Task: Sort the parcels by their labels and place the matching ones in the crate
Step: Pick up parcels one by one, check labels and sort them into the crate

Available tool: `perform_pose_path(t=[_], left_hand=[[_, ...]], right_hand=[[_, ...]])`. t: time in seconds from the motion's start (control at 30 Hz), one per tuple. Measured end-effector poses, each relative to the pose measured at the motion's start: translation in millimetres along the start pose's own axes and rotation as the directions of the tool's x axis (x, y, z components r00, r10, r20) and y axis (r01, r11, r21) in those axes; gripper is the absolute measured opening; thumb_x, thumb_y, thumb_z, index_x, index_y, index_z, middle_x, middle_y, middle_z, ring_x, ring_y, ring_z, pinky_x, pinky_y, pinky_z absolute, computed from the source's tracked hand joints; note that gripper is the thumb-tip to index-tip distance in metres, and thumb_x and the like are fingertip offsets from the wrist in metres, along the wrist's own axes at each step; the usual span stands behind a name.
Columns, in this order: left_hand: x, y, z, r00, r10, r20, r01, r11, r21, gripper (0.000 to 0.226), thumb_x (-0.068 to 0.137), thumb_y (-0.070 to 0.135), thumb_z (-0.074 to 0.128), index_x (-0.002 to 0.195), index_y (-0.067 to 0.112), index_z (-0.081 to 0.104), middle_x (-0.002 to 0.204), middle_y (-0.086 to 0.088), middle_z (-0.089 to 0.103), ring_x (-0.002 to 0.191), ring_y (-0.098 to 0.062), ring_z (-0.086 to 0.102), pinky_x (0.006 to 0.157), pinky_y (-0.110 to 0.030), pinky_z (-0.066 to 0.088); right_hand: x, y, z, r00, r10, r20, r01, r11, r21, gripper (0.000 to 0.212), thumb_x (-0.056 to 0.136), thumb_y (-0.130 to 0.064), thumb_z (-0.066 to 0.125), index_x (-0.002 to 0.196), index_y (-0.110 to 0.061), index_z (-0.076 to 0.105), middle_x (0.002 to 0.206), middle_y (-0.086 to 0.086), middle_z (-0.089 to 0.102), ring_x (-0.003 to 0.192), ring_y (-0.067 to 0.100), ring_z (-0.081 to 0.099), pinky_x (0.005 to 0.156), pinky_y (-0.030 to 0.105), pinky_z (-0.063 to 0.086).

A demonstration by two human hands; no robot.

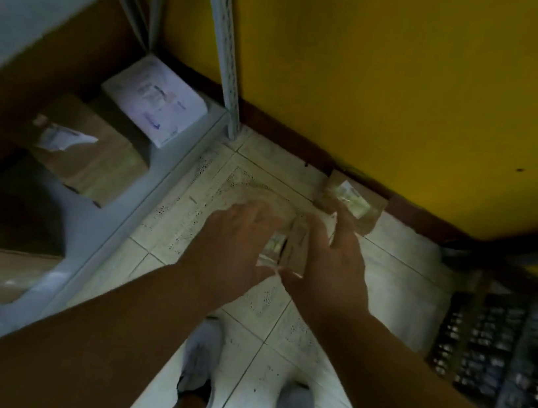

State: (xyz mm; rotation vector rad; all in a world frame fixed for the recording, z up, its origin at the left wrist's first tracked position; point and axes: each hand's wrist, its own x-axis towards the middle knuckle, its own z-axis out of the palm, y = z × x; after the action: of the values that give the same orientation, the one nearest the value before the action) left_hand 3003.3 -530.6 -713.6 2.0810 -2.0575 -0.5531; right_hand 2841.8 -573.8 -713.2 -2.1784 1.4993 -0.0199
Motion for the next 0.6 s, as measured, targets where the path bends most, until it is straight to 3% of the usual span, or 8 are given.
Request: perform_pose_path(t=[0.07, 0.13, 0.3, 0.37, 0.43, 0.5, 0.6], left_hand=[[17, -31, 35, 0.996, -0.020, 0.081, 0.021, 1.000, -0.017, 0.074, 0.080, 0.053, 0.072, 0.144, 0.034, 0.040, 0.155, 0.004, 0.031, 0.140, -0.019, 0.034, 0.113, -0.039, 0.030], [32, -61, 68, 0.992, -0.050, 0.113, 0.055, 0.997, -0.047, 0.071, 0.079, 0.053, 0.074, 0.142, 0.035, 0.044, 0.157, 0.006, 0.029, 0.140, -0.018, 0.035, 0.114, -0.038, 0.032], [71, -136, 160, 0.946, -0.280, 0.163, 0.300, 0.947, -0.117, 0.071, 0.078, 0.046, 0.078, 0.139, 0.029, 0.047, 0.152, 0.001, 0.036, 0.130, -0.021, 0.048, 0.104, -0.034, 0.042], [89, -164, 203, 0.894, -0.401, 0.200, 0.439, 0.875, -0.206, 0.068, 0.079, 0.040, 0.080, 0.138, 0.025, 0.049, 0.142, -0.004, 0.047, 0.119, -0.022, 0.056, 0.093, -0.031, 0.050], [106, -184, 242, 0.803, -0.537, 0.258, 0.596, 0.726, -0.343, 0.071, 0.082, 0.037, 0.078, 0.143, 0.023, 0.044, 0.139, -0.007, 0.053, 0.114, -0.022, 0.058, 0.081, -0.028, 0.048], [120, -202, 280, 0.692, -0.648, 0.317, 0.715, 0.555, -0.426, 0.075, 0.087, 0.035, 0.074, 0.149, 0.019, 0.036, 0.145, -0.009, 0.049, 0.118, -0.024, 0.054, 0.083, -0.027, 0.038], [131, -224, 325, 0.657, -0.672, 0.342, 0.744, 0.502, -0.441, 0.081, 0.082, 0.038, 0.078, 0.148, 0.016, 0.037, 0.144, -0.009, 0.051, 0.125, -0.030, 0.053, 0.090, -0.025, 0.036]], right_hand=[[29, 12, 34, 0.998, 0.031, 0.048, -0.030, 0.999, -0.025, 0.100, 0.080, -0.045, 0.077, 0.155, -0.029, 0.013, 0.166, 0.007, -0.017, 0.152, 0.033, 0.013, 0.119, 0.046, 0.029], [57, 23, 67, 0.994, 0.065, 0.088, -0.064, 0.998, -0.019, 0.101, 0.080, -0.044, 0.078, 0.155, -0.028, 0.012, 0.166, 0.007, -0.016, 0.152, 0.033, 0.010, 0.118, 0.044, 0.028], [115, 59, 180, 0.962, 0.194, 0.191, -0.226, 0.960, 0.165, 0.101, 0.074, -0.038, 0.083, 0.153, -0.024, 0.021, 0.160, 0.007, 0.020, 0.141, 0.029, 0.036, 0.111, 0.043, 0.042], [131, 76, 223, 0.940, 0.249, 0.234, -0.301, 0.927, 0.222, 0.096, 0.073, -0.038, 0.084, 0.149, -0.024, 0.027, 0.156, 0.007, 0.026, 0.132, 0.030, 0.047, 0.102, 0.047, 0.051], [145, 93, 258, 0.925, 0.298, 0.238, -0.352, 0.905, 0.236, 0.089, 0.075, -0.037, 0.083, 0.146, -0.023, 0.032, 0.156, 0.009, 0.025, 0.126, 0.031, 0.051, 0.097, 0.045, 0.055], [157, 109, 288, 0.917, 0.321, 0.237, -0.378, 0.890, 0.256, 0.082, 0.077, -0.033, 0.082, 0.143, -0.021, 0.035, 0.151, 0.011, 0.031, 0.117, 0.031, 0.056, 0.087, 0.038, 0.059], [171, 128, 320, 0.862, 0.385, 0.330, -0.492, 0.793, 0.359, 0.071, 0.080, -0.035, 0.081, 0.136, -0.022, 0.040, 0.123, 0.005, 0.053, 0.089, 0.023, 0.065, 0.055, 0.027, 0.055]])
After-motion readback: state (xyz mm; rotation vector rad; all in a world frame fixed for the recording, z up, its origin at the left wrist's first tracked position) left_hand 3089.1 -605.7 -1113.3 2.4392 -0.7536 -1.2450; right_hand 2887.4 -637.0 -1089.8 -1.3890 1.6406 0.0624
